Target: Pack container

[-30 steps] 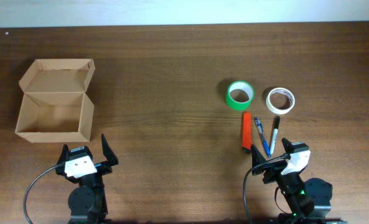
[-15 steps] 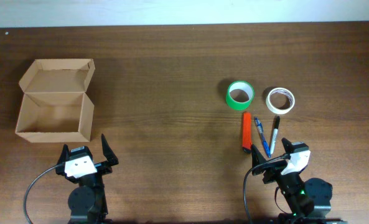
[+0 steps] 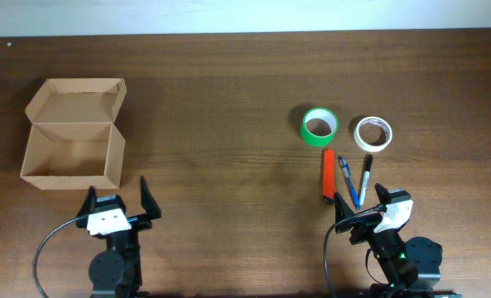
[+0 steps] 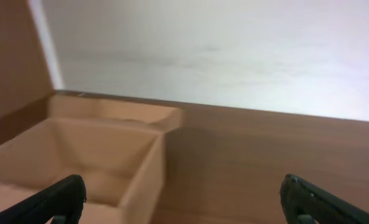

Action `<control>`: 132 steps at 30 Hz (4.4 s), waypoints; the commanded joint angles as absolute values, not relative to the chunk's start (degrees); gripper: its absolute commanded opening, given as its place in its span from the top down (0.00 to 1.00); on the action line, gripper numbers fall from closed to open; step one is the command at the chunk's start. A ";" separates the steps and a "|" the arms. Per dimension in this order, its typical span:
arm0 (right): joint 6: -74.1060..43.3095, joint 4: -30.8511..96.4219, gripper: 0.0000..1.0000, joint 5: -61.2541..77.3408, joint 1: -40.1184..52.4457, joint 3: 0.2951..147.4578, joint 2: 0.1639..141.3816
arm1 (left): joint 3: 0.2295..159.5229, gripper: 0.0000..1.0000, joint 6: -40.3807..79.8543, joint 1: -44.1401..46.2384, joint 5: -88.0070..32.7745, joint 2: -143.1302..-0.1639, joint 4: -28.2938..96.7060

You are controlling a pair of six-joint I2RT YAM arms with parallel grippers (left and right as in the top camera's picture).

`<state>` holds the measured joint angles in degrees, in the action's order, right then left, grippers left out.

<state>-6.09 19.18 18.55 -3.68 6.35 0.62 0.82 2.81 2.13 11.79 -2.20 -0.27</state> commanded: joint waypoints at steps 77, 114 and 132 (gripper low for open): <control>-2.00 66.39 0.01 7.92 -7.92 97.71 92.86 | 113.89 0.98 2.22 -7.38 6.68 -125.89 85.49; -11.46 73.82 0.01 4.95 -27.00 103.81 92.86 | 152.40 0.98 25.28 39.72 -2.83 -138.98 94.89; -11.46 74.41 0.01 7.33 -26.96 103.79 92.86 | 152.40 0.98 25.26 42.87 1.13 -147.17 90.43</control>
<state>-10.81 74.19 5.85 -27.29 102.43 92.86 151.85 24.71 43.11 -1.04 -144.33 90.56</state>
